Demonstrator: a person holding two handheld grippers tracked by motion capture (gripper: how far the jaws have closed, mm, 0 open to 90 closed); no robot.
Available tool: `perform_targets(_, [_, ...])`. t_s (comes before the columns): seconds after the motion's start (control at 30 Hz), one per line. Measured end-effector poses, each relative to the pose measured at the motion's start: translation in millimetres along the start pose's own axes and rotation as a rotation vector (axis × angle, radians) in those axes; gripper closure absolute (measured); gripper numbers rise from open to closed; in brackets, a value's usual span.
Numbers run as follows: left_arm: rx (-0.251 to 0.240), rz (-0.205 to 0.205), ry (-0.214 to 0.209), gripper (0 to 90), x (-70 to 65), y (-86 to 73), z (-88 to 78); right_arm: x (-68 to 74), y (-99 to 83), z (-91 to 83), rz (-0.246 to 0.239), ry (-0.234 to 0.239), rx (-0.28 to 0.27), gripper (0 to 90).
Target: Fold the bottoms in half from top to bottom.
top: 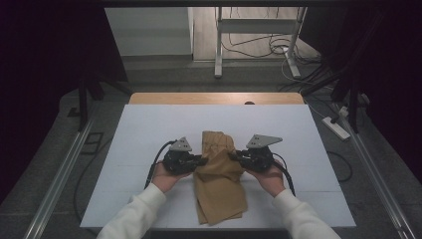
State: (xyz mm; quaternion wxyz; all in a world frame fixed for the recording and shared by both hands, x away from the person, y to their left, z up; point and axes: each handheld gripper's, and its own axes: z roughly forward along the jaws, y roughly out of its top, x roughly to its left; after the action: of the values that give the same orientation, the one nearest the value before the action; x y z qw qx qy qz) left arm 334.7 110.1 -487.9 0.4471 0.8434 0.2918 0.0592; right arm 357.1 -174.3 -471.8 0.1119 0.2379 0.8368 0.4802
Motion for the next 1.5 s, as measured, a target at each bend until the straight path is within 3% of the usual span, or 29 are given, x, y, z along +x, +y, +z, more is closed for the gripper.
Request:
perform_targets(1.33, [0.005,0.02,-0.018,74.0,-14.6,-16.2,-3.0,19.4,-19.8,-14.8,-0.038,0.007,0.006,77.7])
perform_targets(1.4, [0.005,0.024,-0.016,71.7,-16.3,-16.7,-3.5,20.5,-20.7,-15.6,-0.041,0.009,0.009,75.0])
perform_targets(1.5, [-0.009,0.027,-0.002,58.5,-18.8,-19.5,-7.7,22.8,-22.9,-19.0,-0.041,0.009,0.009,61.6])
